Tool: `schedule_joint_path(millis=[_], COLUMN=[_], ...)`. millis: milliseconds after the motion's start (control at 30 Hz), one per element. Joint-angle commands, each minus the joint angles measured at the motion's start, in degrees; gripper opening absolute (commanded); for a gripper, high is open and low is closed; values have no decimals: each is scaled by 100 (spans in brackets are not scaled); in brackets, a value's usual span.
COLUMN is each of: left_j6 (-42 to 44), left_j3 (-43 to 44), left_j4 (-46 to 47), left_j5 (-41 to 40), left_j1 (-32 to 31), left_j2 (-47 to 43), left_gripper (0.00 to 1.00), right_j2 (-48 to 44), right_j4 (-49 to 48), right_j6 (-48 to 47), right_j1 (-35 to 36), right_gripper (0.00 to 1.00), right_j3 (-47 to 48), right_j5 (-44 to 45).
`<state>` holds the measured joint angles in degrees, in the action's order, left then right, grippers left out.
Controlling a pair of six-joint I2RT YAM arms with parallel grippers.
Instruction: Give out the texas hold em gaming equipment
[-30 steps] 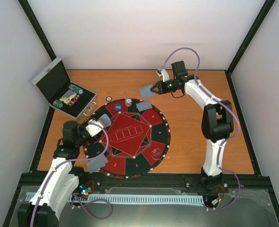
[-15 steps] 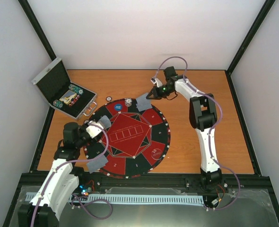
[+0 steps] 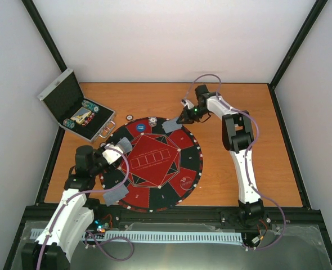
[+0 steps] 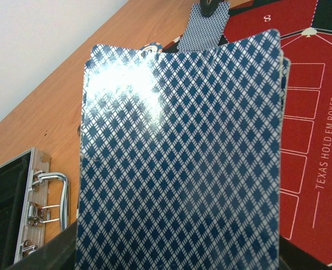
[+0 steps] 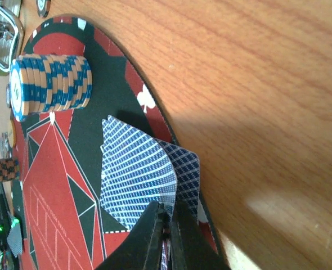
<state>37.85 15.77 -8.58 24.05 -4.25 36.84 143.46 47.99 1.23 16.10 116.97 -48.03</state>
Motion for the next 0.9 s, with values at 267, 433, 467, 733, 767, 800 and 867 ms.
schedule_joint_path(millis=[267,433,467,733,767,800,867], left_j6=[19,73,95,269,277,288,324], left_j3=[75,89,93,117,130,139,158], left_j4=[224,207,201,188,197,188,190], left_j5=[105,128,132,252,270,279,313], left_j1=[-32,-32,-32,-32,-32,-32,-32], left_j2=[-45,-55,-60,-32,-19,-7,14], left_gripper=[54,54,54,54,54,54,54], right_j2=[-130,-586,-742,-2520,-2708,-2856,-3056], right_j4=[310,447,417,-774,-955,-1120,-1366], right_j6=[-96,29,37,-512,-529,-544,-572], right_j1=[-31,-24,-11,966,1131,1329,1699], right_gripper=[48,65,66,73,74,74,76], right_j3=[533,700,659,-984,-1176,-1355,-1564], right_j5=[1131,2599,2796,1796,1494,1230,895])
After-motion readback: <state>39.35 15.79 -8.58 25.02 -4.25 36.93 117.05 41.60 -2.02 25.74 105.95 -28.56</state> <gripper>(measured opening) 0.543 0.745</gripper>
